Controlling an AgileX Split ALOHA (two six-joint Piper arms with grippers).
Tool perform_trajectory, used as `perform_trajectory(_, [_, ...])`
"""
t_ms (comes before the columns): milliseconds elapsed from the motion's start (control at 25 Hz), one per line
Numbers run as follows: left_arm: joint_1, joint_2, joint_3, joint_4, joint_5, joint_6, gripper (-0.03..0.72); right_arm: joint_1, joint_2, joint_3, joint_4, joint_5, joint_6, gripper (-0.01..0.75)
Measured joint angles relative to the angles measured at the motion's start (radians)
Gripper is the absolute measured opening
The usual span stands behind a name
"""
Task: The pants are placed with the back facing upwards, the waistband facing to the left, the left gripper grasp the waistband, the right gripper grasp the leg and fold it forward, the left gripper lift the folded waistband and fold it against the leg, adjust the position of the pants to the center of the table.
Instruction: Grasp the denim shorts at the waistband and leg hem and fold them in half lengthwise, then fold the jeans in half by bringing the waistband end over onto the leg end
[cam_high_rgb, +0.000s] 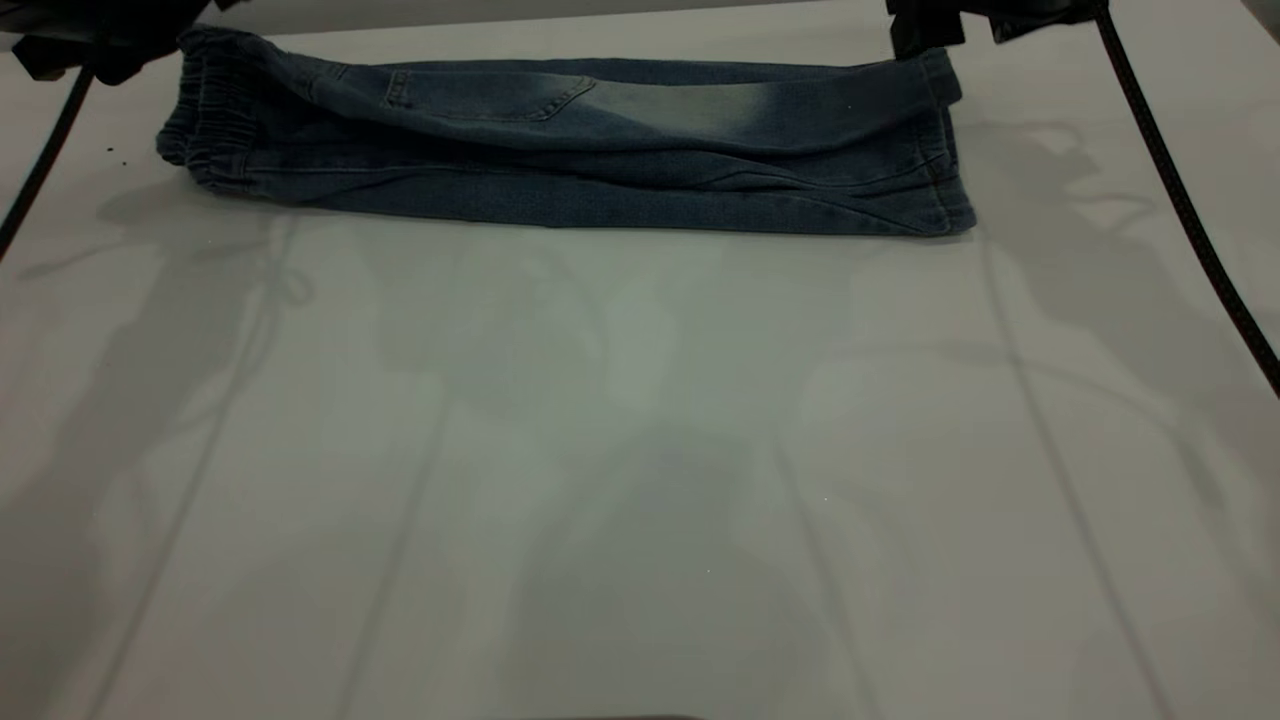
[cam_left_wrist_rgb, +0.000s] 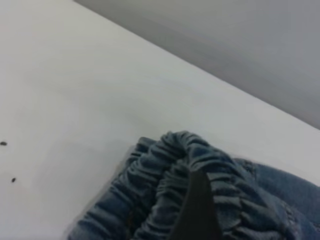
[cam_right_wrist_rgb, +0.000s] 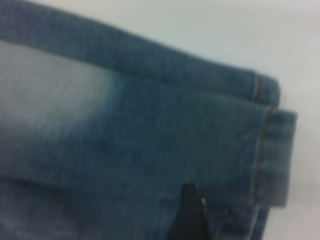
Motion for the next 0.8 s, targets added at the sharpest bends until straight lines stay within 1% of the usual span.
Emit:
perform_trajectory(40, [0.0,-0.012,0.0,0.038,0.024,0.021,0.536,0.0,0.0,0.0,0.001,0.02,0.003,0.542])
perform_trajectory(120, [0.0,-0.05,0.0,0.125,0.122,0.106,0.54,0.0,0.0,0.0,0.001,0.066,0.003,0.547])
perform_trajectory(200, [0.0,-0.09,-0.001,0.22,0.259,0.204,0.541,0.0,0.0,0.0,0.001,0.104,0.004,0.549])
perform_trajectory(280, [0.0,-0.125,-0.001,0.279,0.445,0.292,0.541,0.0,0.0,0.0,0.001,0.138,0.004,0.549])
perform_trajectory(360, [0.0,-0.15,-0.001,0.303,0.605,0.329,0.541,0.001,0.0,0.0,0.001,0.16,0.004,0.55])
perform_trajectory(440, [0.0,-0.154,-0.001,0.314,0.724,0.34,0.541,0.01,0.0,0.0,0.012,0.175,0.004,0.55])
perform_trajectory(520, [0.0,-0.151,-0.001,0.342,0.762,0.342,0.541,0.025,0.0,-0.001,0.028,0.189,0.004,0.55])
perform_trajectory(560, [0.0,-0.147,-0.001,0.355,0.753,0.343,0.541,0.036,0.0,-0.002,0.035,0.192,0.003,0.549])
perform_trajectory(600, [0.0,-0.14,-0.001,0.366,0.728,0.343,0.541,0.045,0.0,-0.002,0.041,0.195,-0.004,0.549])
perform_trajectory(720, [0.0,-0.092,-0.03,0.372,0.594,0.34,0.536,0.083,0.0,-0.002,0.058,0.196,-0.012,0.545])
perform_trajectory(800, [-0.006,-0.037,-0.07,0.37,0.555,0.332,0.531,0.103,0.0,-0.002,0.061,0.203,-0.015,0.545])
